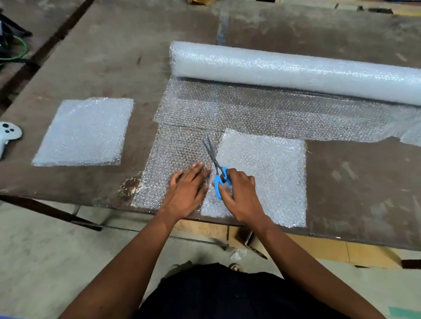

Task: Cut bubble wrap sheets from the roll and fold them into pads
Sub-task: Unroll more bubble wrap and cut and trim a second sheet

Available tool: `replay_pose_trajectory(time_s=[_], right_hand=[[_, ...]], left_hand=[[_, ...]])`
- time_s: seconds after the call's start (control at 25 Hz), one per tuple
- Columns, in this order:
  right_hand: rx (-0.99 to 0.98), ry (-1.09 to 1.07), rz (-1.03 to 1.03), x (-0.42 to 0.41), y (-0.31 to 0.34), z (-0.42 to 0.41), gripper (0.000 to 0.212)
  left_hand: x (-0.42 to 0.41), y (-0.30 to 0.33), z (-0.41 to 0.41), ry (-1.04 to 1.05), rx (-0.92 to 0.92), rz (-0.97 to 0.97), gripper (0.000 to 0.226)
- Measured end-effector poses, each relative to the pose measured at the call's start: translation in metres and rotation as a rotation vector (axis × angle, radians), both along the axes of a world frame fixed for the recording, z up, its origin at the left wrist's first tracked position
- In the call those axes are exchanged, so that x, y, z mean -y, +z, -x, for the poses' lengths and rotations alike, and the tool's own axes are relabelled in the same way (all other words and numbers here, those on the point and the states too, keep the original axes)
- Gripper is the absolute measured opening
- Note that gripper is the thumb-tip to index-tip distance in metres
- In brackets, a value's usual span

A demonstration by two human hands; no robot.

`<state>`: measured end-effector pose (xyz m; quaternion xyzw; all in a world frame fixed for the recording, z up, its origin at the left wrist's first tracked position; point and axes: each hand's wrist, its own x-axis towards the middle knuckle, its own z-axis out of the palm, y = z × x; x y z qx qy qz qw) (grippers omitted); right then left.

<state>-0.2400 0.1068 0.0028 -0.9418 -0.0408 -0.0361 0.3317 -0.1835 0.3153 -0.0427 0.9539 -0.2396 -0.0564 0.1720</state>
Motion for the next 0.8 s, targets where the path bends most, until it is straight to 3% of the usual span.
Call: replay_pose_trajectory(time_s=[0.12, 0.2, 0.32, 0.44, 0.6, 0.8], right_hand=[[-0.069, 0.138, 0.06, -0.029, 0.002, -0.002, 0.046], [-0.073, 0.172, 0.118, -0.039, -0.004, 0.005, 0.045], [-0.032, 0.167, 0.171, -0.037, -0.007, 0.012, 0.044], [-0.015, 0.134, 0.215, -0.03, -0.006, 0.016, 0.045], [0.002, 0.152, 0.179, -0.032, -0.003, 0.019, 0.045], [-0.005, 0.051, -0.029, -0.037, 0.001, 0.023, 0.045]], left_hand=[[-0.013, 0.001, -0.005, -0.016, -0.094, 0.094, 0.07], [-0.023, 0.0, -0.009, -0.07, -0.059, 0.022, 0.078], [-0.028, 0.006, -0.01, -0.109, 0.029, -0.118, 0.062], [-0.03, 0.008, -0.009, -0.133, 0.053, -0.123, 0.062], [-0.038, 0.005, -0.018, -0.197, 0.021, -0.155, 0.069], [-0.03, 0.005, -0.021, -0.124, 0.02, -0.075, 0.056]])
